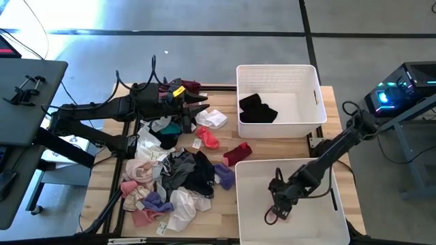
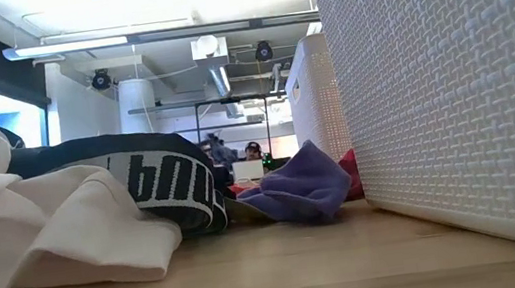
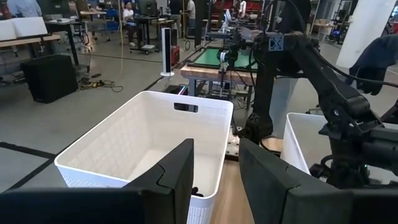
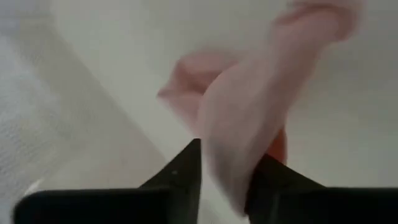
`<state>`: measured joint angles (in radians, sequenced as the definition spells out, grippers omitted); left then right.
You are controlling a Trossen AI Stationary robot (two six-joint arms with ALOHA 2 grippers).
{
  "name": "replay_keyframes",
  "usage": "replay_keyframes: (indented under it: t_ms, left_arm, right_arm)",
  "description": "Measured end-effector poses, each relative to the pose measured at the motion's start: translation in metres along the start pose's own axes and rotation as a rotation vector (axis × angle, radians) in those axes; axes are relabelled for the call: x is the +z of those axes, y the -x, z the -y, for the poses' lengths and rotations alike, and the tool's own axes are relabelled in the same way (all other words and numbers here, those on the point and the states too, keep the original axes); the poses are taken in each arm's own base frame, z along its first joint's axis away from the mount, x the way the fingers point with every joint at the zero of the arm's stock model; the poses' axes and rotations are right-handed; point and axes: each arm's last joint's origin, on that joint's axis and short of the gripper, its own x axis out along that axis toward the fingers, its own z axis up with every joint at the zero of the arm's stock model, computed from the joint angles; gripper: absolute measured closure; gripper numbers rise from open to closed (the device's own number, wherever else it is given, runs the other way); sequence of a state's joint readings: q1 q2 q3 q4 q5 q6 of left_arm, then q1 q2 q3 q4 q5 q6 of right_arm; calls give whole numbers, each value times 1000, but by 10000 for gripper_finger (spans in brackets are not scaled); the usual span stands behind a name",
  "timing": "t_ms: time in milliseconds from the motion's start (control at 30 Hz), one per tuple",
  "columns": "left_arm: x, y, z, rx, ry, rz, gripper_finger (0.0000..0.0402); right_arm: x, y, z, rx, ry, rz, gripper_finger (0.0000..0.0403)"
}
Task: Sort clothes
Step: Put the pink sock into the bottom bin, then put the white sock into the bottom bin
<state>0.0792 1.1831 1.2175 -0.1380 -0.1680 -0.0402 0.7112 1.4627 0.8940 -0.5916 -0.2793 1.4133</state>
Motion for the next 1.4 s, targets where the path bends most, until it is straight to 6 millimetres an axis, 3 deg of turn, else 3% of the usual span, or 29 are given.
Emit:
replay_keyframes:
  t_ms: [200,367,667,900,1100,1400]
  left_arm:
    - [-5,0,0,2,-9,-51,284]
    - [-10,0,0,4,-17,-98,284]
    - [-14,1,8,-36,-146,-138,284]
    - [-23,-6,24,-88,-191,-173,284]
    - [-53,-37,28,-14,-22,-331,284]
    - [-127,-97,-4,115,111,-657,284]
  right_arm:
    - [-6,36,-11,102,-9,-117,286]
    - [-12,84,-28,218,42,-36,286]
    - [10,174,-51,241,254,655,287]
    - [30,231,-53,-29,343,1201,287]
    - [49,256,-45,-219,261,1435,287]
    - [65,262,-37,-143,267,1363,287]
